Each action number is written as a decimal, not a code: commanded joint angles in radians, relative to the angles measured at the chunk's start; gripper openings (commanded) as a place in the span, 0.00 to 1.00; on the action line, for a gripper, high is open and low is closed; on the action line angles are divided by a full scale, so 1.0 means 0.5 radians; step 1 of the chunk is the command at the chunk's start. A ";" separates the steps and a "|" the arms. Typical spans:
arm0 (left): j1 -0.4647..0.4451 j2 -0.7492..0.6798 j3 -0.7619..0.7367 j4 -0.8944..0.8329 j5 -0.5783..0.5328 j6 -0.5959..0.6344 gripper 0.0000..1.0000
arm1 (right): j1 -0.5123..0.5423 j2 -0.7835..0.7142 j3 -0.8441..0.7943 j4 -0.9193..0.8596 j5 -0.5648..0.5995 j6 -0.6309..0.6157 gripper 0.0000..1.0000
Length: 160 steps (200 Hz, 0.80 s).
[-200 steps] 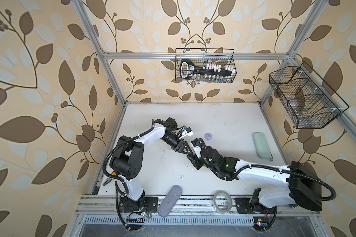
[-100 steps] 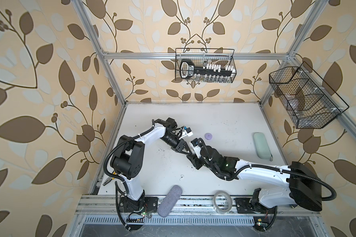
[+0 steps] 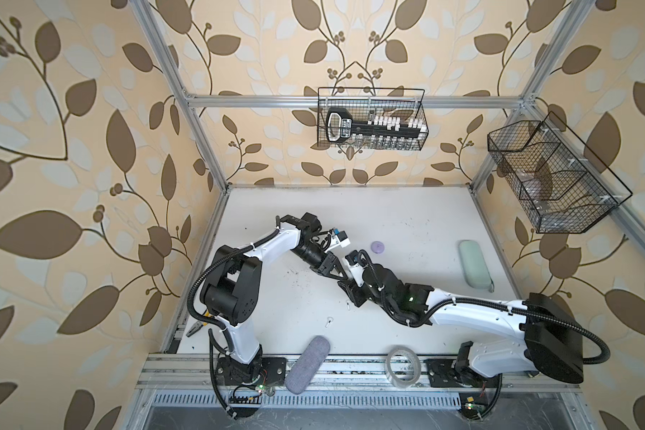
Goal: Insert the wireless bluetooth earbuds into the charging case
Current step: 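Grasp the white case with the left gripper beside the right gripper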
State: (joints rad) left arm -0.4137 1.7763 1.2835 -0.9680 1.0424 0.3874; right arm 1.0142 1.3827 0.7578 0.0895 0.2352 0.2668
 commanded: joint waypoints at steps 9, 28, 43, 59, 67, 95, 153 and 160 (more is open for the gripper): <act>-0.046 0.018 0.063 -0.117 0.103 0.069 0.29 | -0.012 0.015 0.086 0.008 0.050 -0.031 0.36; -0.050 0.027 0.068 -0.127 0.106 0.081 0.28 | -0.013 0.023 0.089 0.007 0.044 -0.037 0.35; -0.053 0.030 0.071 -0.132 0.106 0.084 0.27 | -0.013 0.018 0.092 0.002 0.049 -0.040 0.36; -0.056 0.028 0.076 -0.138 0.103 0.089 0.27 | -0.016 0.011 0.089 -0.001 0.057 -0.044 0.35; -0.058 0.031 0.077 -0.144 0.106 0.095 0.27 | -0.015 0.011 0.092 -0.003 0.062 -0.044 0.35; -0.062 0.030 0.080 -0.153 0.104 0.110 0.22 | -0.016 0.011 0.092 -0.012 0.071 -0.046 0.36; -0.062 0.011 0.084 -0.147 0.105 0.126 0.20 | -0.020 -0.034 0.069 -0.042 0.097 -0.034 0.63; -0.062 0.009 0.084 -0.150 0.109 0.131 0.20 | -0.016 -0.042 0.063 -0.049 0.100 -0.031 0.65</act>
State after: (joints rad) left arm -0.4252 1.7924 1.2984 -0.9878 1.0500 0.3996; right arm 1.0119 1.3823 0.7673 0.0597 0.2501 0.2527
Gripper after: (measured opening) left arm 0.235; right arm 0.621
